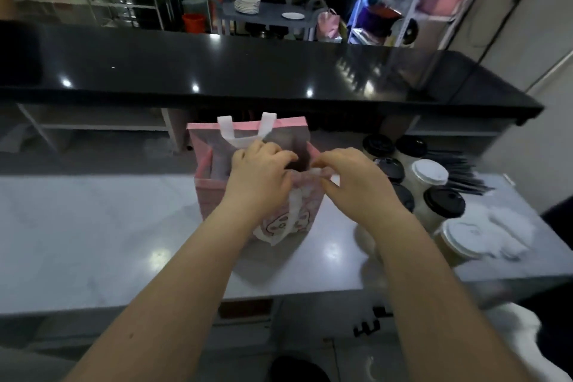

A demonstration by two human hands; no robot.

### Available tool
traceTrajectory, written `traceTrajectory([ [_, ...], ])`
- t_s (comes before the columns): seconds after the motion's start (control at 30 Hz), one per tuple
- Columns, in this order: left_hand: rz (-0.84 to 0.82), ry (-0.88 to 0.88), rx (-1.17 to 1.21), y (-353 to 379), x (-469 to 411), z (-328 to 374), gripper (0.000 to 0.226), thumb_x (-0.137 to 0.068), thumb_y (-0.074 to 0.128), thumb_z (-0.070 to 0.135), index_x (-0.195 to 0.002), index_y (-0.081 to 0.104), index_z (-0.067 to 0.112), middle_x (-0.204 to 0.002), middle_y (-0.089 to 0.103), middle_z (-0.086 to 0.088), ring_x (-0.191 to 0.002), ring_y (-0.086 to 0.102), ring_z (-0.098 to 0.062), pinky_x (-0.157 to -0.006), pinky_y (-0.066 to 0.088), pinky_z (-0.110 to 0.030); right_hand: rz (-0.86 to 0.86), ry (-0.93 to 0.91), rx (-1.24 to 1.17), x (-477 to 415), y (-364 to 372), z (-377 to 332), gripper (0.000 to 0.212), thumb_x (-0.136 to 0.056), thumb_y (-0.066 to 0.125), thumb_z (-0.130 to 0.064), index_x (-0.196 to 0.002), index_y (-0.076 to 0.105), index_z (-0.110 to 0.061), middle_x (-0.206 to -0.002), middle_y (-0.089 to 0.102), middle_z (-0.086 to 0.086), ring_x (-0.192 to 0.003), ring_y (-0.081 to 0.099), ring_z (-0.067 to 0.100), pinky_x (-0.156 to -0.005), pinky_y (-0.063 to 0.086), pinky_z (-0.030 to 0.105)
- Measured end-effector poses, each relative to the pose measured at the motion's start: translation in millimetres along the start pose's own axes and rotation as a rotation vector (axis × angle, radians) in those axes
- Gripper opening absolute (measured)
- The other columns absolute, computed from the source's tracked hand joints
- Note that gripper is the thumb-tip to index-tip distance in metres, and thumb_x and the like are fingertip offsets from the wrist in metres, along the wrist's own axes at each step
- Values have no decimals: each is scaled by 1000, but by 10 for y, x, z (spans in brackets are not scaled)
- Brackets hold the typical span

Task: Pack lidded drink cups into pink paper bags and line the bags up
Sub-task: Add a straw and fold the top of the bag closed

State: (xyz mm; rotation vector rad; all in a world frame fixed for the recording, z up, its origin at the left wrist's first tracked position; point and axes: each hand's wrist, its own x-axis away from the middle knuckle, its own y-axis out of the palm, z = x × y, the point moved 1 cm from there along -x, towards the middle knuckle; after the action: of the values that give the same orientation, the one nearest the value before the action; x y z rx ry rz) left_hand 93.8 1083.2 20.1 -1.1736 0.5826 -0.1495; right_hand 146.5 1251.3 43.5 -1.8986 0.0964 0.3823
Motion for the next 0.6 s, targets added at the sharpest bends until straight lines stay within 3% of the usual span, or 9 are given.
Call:
traceTrajectory([
  [0.1, -23, 94, 12, 151, -2, 360, 34, -95, 50, 33, -127, 59, 29, -124, 58, 3, -118, 45, -23, -94, 35, -41, 39, 88, 34, 332, -148, 208, 27, -88, 64, -13, -115, 66, -17, -111, 66, -2, -109, 52, 20, -91, 41, 32],
  [0.2, -90, 182, 59, 373, 25, 736, 36, -94, 51, 35, -130, 56, 32, -127, 56, 4, -120, 45, -22, -97, 35, -40, 56, 199, 72, 667, -261, 475, 26, -87, 66, -12, -113, 67, -15, -110, 66, 1, -109, 53, 22, -91, 44, 38],
  [0.33, -235, 277, 78, 745, 80, 1228, 39, -93, 52, 36, -131, 54, 32, -128, 54, 4, -121, 42, -23, -96, 32, -40, 46, 337, 121, 1143, -303, 896, 24, -83, 66, -10, -107, 67, -14, -102, 65, 3, -103, 52, 25, -83, 42, 33],
  [0.43, -302, 331, 64, 1003, 80, 1618, 39, -90, 53, 36, -129, 56, 32, -128, 52, 3, -121, 41, -25, -96, 31, -39, 36, 437, 119, 1434, -335, 1199, 20, -83, 65, -13, -103, 68, -14, -98, 65, 3, -101, 51, 27, -82, 44, 39],
  [0.53, -329, 366, 76, 1227, -9, 1999, 39, -88, 54, 38, -126, 58, 32, -128, 51, 2, -121, 40, -25, -95, 31, -39, 67, 482, 96, 1649, -402, 1535, 23, -80, 68, -9, -103, 71, -13, -105, 68, 6, -105, 52, 31, -86, 45, 45],
  [0.6, -334, 380, 86, 1378, -95, 2240, 39, -88, 54, 38, -127, 57, 31, -128, 51, 2, -121, 40, -25, -96, 32, -41, 74, 518, 93, 1750, -455, 1803, 27, -81, 70, -12, -107, 69, -16, -112, 66, 1, -111, 50, 26, -92, 42, 40],
])
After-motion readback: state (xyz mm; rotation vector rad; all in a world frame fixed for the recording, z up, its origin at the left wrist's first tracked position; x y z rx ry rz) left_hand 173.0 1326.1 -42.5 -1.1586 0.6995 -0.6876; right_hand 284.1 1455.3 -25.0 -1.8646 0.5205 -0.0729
